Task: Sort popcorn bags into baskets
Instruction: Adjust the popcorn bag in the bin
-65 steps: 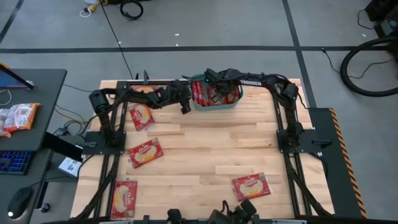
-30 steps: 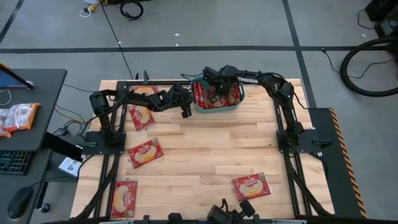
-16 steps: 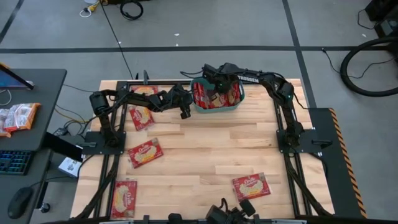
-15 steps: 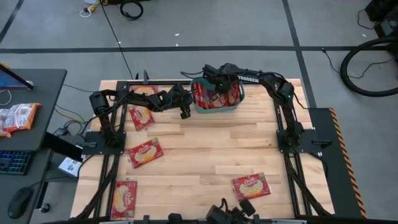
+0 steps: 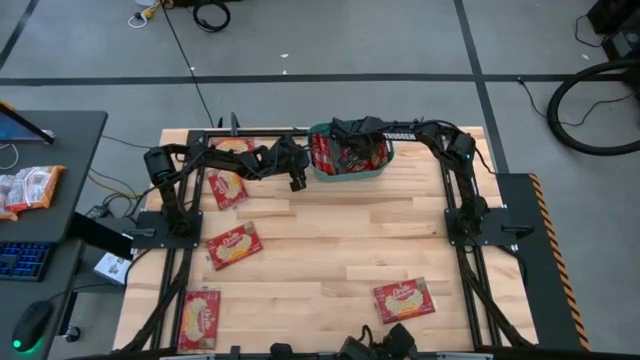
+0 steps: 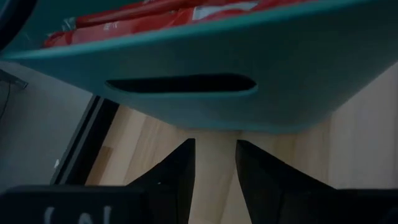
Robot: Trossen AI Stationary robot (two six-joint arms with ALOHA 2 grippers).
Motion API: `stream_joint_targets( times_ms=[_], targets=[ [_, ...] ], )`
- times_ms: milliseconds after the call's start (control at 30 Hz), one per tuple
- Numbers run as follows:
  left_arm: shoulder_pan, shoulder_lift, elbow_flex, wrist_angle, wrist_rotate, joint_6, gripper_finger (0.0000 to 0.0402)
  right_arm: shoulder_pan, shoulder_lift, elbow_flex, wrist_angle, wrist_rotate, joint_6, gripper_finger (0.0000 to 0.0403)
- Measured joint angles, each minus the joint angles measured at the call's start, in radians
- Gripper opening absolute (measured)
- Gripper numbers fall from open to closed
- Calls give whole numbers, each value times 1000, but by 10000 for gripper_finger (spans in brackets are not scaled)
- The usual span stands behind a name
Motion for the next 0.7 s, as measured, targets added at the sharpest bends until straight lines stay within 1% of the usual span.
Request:
stream_joint_targets(
  times_ms=[267, 400, 467, 600, 700],
  targets=[
    [0, 0, 0, 1, 0, -3, 121, -25, -2, -21, 50, -149, 75, 147],
    [0, 0, 0, 2, 0, -3, 121, -46, -2, -21, 76, -266, 122, 127],
    [0, 0, 0, 2, 0, -3, 121, -55, -2, -21, 84, -305, 138, 115],
    [0, 0, 0, 3, 0, -3, 121, -59, -2, -21, 96, -351, 146, 77],
    [0, 0, 0, 9, 0, -3, 121, -58, -2, -21, 113, -373, 134, 27]
  ],
)
